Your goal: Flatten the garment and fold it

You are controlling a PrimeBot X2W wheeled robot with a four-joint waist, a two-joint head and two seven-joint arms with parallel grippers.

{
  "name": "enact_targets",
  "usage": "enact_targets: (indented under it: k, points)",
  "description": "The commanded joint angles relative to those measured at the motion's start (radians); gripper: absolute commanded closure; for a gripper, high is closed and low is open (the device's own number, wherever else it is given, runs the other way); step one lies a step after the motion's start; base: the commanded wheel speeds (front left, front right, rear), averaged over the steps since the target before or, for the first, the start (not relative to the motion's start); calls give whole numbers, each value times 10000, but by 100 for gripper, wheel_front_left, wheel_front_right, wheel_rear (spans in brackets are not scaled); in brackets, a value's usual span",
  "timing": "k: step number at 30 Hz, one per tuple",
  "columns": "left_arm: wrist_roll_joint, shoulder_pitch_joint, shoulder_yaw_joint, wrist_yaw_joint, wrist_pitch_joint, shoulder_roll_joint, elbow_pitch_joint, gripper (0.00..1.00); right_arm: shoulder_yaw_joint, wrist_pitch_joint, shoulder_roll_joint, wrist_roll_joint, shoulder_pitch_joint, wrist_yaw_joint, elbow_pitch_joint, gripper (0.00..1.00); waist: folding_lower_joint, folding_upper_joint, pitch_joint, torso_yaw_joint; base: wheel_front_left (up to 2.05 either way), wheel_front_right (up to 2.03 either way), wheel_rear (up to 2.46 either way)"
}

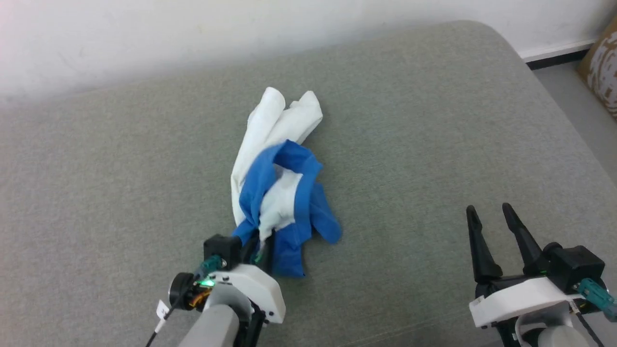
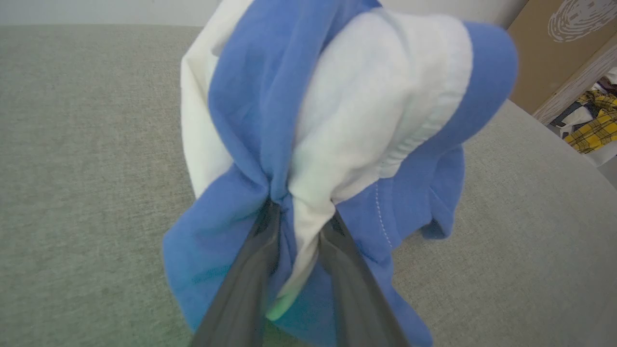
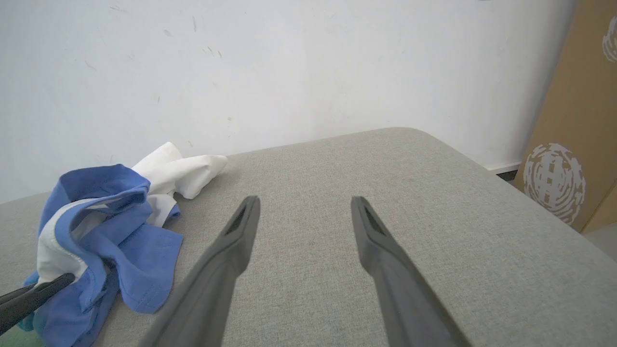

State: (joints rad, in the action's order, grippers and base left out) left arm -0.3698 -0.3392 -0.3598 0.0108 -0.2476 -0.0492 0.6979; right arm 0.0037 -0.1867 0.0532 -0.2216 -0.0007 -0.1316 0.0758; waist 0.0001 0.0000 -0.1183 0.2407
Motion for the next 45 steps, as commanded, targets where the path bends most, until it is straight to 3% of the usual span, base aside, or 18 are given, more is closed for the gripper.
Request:
enact_targets:
  k: [1, 10, 20, 30, 40, 45]
  points:
    - [-7, 151, -60, 40, -23, -13, -64, 0, 36, -56, -29, -29, -82, 9, 8, 0, -1, 0, 27, -172, 0, 0, 0]
    - [529, 1054, -45, 195, -137, -12, -3274, 0, 70, -47, -30, 97, -47, 9, -38, 0, -1, 0, 389, -766, 0, 0, 0]
    - [944, 2331, 1741, 700, -140, -98, -6070, 0, -47, 254, -30, 517, 304, 9, -538, 0, -1, 0, 719, -1422, 0, 0, 0]
    - [1172, 3282, 3087, 403, -140, -769, -6387, 0, -123, 575, -30, 1415, 581, 9, -969, 0, -1, 0, 792, -2010, 0, 0, 0]
    - [1182, 3428, 3132, 254, -141, -404, -6668, 0, -47, 1060, -30, 1529, 279, 9, -988, 0, -1, 0, 498, -2743, 0, 0, 0]
    - [1213, 3222, 2997, 190, -141, -213, -6718, 0, 837, 1875, 70, 1714, -840, 9, -517, 0, -1, 0, 222, -3091, 0, 0, 0]
